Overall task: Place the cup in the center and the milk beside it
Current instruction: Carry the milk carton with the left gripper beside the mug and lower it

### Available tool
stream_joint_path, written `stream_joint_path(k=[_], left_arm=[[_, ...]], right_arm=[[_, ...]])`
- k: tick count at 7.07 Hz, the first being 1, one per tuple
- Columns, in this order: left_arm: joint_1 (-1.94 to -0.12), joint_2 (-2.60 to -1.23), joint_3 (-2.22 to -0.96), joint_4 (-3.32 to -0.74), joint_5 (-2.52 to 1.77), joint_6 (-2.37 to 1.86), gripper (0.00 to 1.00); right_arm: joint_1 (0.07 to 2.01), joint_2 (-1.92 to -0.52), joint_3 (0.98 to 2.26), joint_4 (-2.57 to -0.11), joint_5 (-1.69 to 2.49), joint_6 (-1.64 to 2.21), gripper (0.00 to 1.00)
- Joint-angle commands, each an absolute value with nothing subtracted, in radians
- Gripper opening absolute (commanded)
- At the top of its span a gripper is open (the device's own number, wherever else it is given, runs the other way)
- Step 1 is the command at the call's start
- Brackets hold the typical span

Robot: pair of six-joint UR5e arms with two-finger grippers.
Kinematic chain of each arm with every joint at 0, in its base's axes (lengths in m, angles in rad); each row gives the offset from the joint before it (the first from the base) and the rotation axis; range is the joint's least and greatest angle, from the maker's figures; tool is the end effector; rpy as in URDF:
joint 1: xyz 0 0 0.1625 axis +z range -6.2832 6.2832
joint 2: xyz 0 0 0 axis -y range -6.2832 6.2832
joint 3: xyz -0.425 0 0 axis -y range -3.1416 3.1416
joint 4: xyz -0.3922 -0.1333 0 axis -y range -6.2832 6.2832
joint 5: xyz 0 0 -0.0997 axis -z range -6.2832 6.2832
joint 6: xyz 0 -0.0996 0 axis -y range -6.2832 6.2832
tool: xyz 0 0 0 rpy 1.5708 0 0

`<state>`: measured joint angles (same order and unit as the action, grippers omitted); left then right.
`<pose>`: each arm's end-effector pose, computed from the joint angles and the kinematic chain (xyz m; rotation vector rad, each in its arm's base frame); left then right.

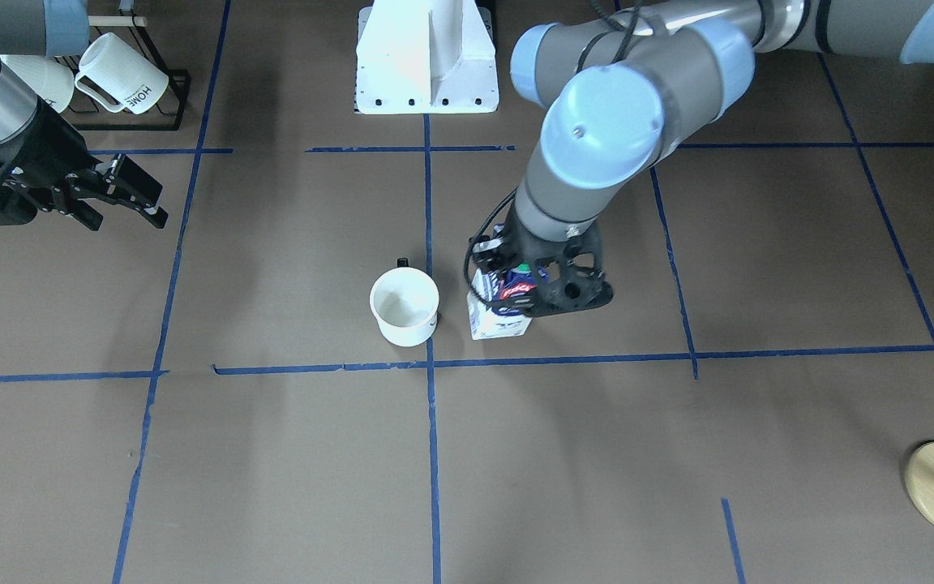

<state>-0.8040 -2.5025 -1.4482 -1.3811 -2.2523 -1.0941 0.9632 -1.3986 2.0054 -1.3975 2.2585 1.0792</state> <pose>0.4612 -0.5803 0.1373 -0.1729 0.8696 -0.0946 -0.2393 -0.4669 0.3421 0.0107 -0.9905 0.1644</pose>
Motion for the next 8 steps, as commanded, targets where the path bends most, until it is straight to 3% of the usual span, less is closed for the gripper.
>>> stream_joint_path(k=[1, 4, 5, 6, 7, 8], left_arm=[[-0.764, -2.526, -1.405, -1.411, -2.241, -1.118, 0.05], [-0.747, -2.539, -1.399, -1.419, -2.220, -1.132, 0.10], [-0.744, -2.540, -1.397, -1.423, -2.211, -1.134, 0.19], [-0.741, -2.540, -1.391, -1.427, -2.210, -1.134, 0.44], [-0.738, -2.540, -1.390, -1.448, -2.207, -1.132, 0.85], [-0.738, -2.540, -1.388, -1.462, -2.201, -1.132, 1.00]], right_arm=[[0.956, -1.399, 2.005, -1.397, 2.255, 1.080, 1.00], [0.950, -1.399, 2.003, -1.397, 2.250, 1.080, 1.00], [0.945, -1.399, 2.003, -1.397, 2.250, 1.081, 1.00], [0.943, -1.399, 2.003, -1.397, 2.250, 1.081, 1.00], [0.943, -1.399, 2.003, -1.397, 2.250, 1.081, 1.00], [0.943, -1.399, 2.003, -1.397, 2.250, 1.081, 1.00]])
